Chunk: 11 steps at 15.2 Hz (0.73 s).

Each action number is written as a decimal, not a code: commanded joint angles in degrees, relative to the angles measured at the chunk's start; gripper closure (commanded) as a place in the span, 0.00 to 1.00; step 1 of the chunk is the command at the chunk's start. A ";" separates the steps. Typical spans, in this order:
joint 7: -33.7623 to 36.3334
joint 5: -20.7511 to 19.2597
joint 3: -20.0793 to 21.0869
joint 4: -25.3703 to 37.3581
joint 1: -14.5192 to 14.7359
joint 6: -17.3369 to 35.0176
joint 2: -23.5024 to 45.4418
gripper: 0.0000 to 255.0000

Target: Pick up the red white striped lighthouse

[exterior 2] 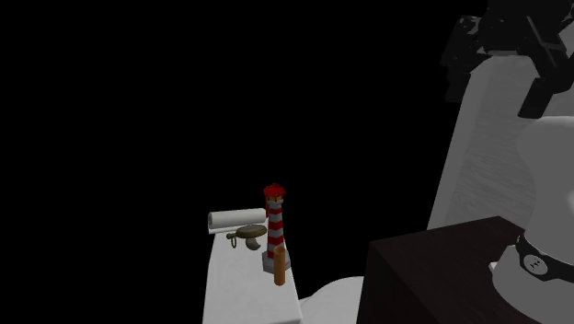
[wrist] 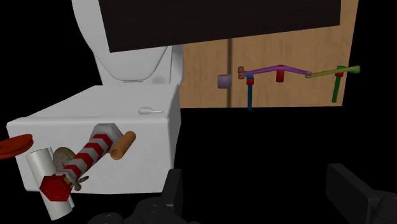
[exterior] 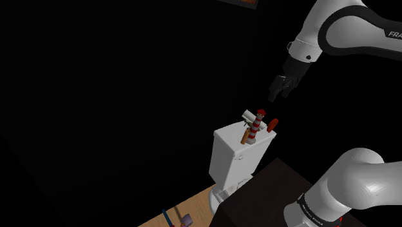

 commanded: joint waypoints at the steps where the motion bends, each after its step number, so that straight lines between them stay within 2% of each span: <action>1: 0.00 0.00 0.00 0.00 0.00 0.00 0.00 0.00; 11: -7.88 -6.56 -9.16 -12.32 -4.80 21.52 2.49 0.00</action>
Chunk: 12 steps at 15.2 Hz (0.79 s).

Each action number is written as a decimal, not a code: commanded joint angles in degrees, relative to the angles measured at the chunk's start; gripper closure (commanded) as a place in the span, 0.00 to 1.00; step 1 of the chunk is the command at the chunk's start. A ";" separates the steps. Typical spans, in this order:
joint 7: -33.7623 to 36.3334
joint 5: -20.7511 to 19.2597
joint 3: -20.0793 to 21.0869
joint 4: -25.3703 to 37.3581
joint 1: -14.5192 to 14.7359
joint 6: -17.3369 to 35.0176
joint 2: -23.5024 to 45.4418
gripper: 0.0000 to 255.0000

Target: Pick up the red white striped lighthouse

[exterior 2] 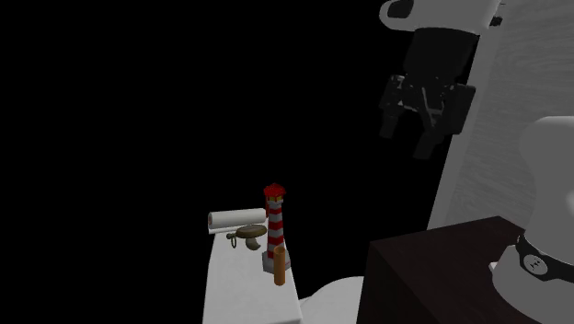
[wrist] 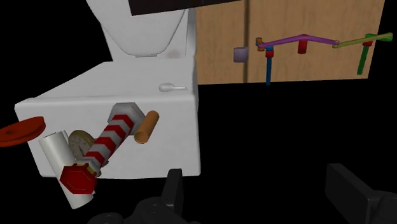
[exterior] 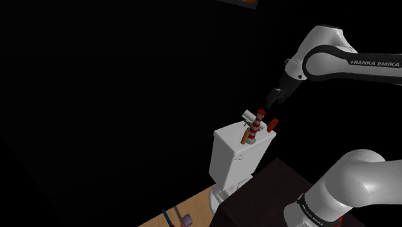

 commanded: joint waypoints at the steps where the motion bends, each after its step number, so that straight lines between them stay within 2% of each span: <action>1: -1.88 -1.39 -2.25 -2.08 -1.16 4.94 1.21 0.00; 7: -6.99 -4.00 -8.87 -4.67 -3.43 19.59 9.02 0.00; 12: -12.45 -3.55 -15.30 -4.03 -3.33 31.82 18.33 0.00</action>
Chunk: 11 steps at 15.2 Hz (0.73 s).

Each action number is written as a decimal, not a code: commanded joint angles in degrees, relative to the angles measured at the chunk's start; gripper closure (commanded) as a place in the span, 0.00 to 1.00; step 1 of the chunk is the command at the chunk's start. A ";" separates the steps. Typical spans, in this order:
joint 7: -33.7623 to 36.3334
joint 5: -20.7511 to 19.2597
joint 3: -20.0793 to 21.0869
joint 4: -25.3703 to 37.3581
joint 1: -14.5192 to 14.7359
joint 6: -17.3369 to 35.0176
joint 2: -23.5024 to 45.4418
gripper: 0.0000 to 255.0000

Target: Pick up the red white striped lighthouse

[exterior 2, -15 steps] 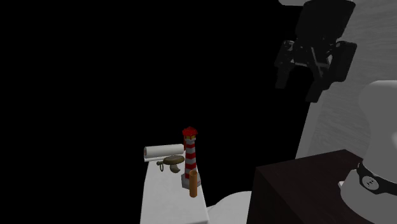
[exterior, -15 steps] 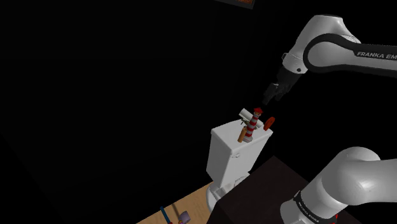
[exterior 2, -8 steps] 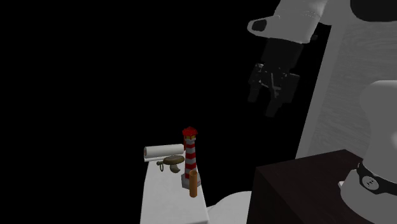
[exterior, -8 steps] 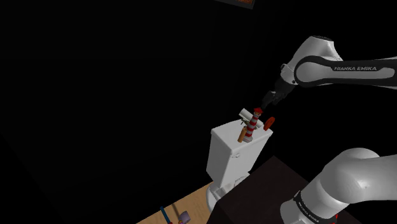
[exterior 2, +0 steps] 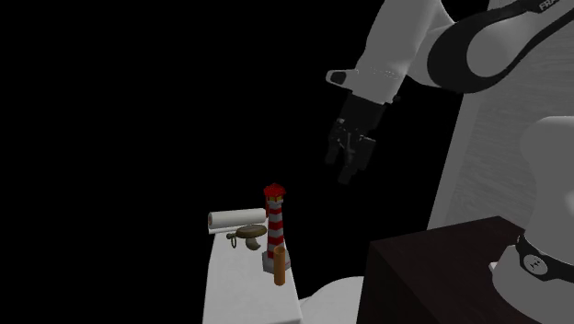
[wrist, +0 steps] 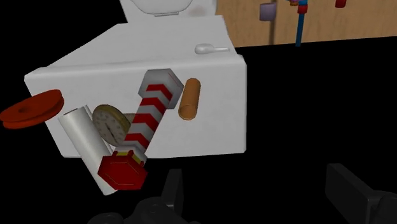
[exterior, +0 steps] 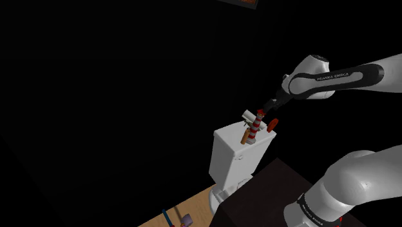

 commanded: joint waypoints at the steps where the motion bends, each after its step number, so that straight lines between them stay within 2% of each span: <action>1: -2.72 0.94 -2.85 0.94 0.58 4.69 4.00 0.00; 4: -8.13 4.76 -7.94 2.79 3.06 11.35 10.52 0.00; 7: -16.91 13.42 -14.49 5.55 8.14 17.07 17.47 0.00; 9: -26.47 24.22 -19.71 8.17 13.26 19.79 22.61 0.00; 11: -40.09 40.48 -23.41 11.97 17.36 20.57 28.74 0.00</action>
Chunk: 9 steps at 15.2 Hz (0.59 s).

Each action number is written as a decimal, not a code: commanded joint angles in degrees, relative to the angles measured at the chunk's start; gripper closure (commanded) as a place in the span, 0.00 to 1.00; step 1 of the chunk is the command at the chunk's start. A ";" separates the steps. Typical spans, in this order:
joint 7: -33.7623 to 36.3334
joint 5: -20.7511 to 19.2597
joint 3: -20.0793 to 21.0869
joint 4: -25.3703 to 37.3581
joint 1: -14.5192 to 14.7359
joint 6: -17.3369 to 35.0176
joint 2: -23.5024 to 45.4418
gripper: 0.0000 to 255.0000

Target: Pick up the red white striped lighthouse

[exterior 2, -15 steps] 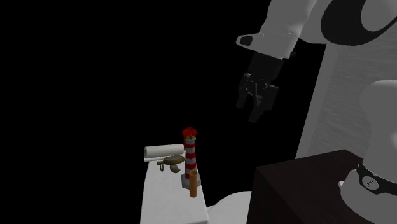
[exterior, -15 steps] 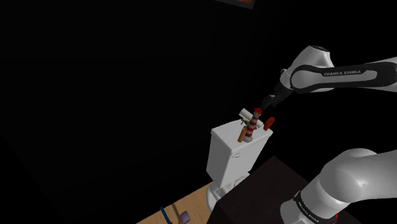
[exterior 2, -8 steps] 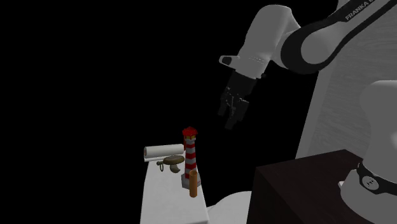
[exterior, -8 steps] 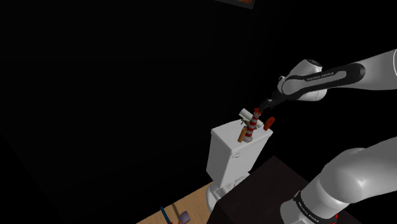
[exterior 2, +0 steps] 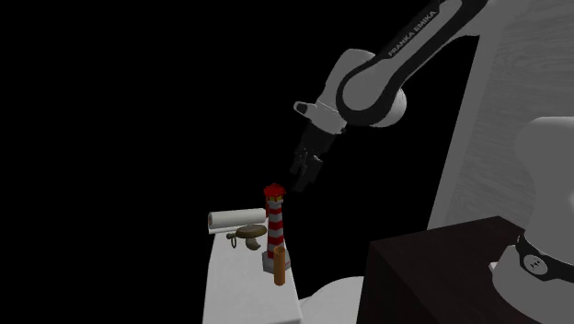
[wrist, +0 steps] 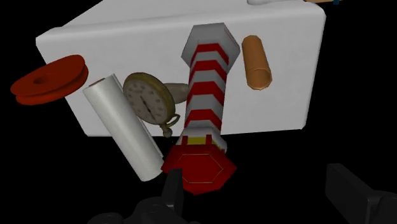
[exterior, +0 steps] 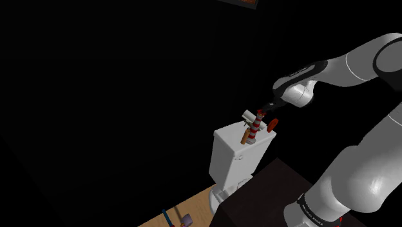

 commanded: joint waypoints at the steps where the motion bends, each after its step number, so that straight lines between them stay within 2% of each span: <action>1: -13.57 16.73 -1.37 3.91 1.58 -0.07 5.75 0.00; 3: -24.24 29.38 2.13 8.68 -2.68 -1.53 11.60 0.00; 4: -26.37 31.82 3.52 9.92 -4.38 -1.86 12.95 0.00; 9: -33.82 40.72 7.47 11.14 -7.58 -1.09 16.75 0.00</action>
